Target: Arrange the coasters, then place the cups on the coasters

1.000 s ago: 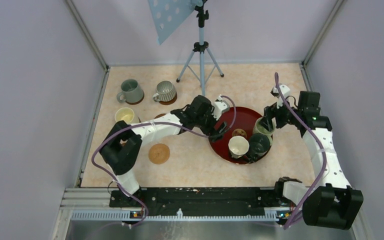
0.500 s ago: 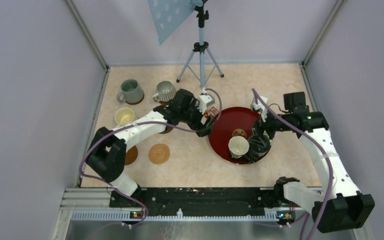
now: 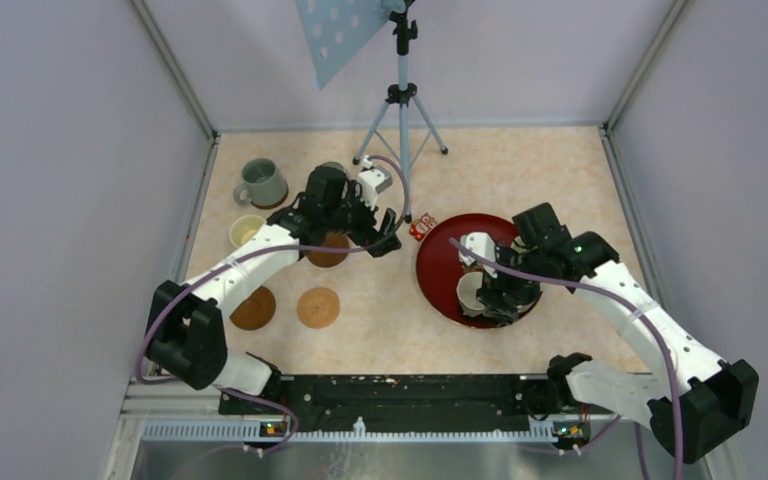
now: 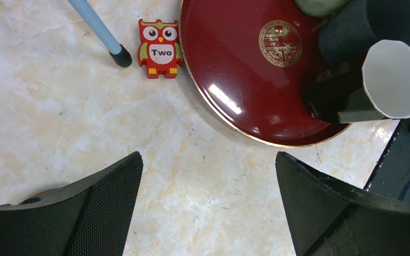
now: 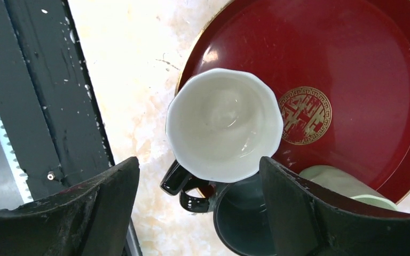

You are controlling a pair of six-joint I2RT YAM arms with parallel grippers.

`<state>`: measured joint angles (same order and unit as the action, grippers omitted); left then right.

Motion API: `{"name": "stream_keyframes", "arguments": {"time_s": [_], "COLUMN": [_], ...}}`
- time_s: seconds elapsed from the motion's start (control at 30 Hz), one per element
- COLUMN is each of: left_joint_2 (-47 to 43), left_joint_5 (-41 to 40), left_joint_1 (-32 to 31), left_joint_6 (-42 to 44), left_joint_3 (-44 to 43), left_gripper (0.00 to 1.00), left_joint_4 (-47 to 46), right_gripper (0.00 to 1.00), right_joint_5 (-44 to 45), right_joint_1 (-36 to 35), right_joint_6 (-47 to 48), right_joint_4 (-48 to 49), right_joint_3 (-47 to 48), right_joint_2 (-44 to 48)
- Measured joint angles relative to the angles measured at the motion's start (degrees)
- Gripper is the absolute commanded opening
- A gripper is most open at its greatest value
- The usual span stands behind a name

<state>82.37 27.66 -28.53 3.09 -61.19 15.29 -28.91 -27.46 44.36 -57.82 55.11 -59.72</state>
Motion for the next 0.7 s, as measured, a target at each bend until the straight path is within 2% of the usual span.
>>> {"name": "stream_keyframes", "arguments": {"time_s": [0.7], "left_joint_2": [-0.15], "left_joint_5": [0.66], "left_joint_1": [1.25], "left_joint_6": [0.0], "left_joint_3": [1.01], "left_gripper": [0.99], "left_joint_4": [0.9], "right_gripper": [0.82], "right_joint_5": [8.87], "right_joint_1": [-3.72], "right_joint_6": [-1.7], "right_joint_4": [6.56], "right_joint_3": [-3.41], "right_joint_2": [-2.71]}}
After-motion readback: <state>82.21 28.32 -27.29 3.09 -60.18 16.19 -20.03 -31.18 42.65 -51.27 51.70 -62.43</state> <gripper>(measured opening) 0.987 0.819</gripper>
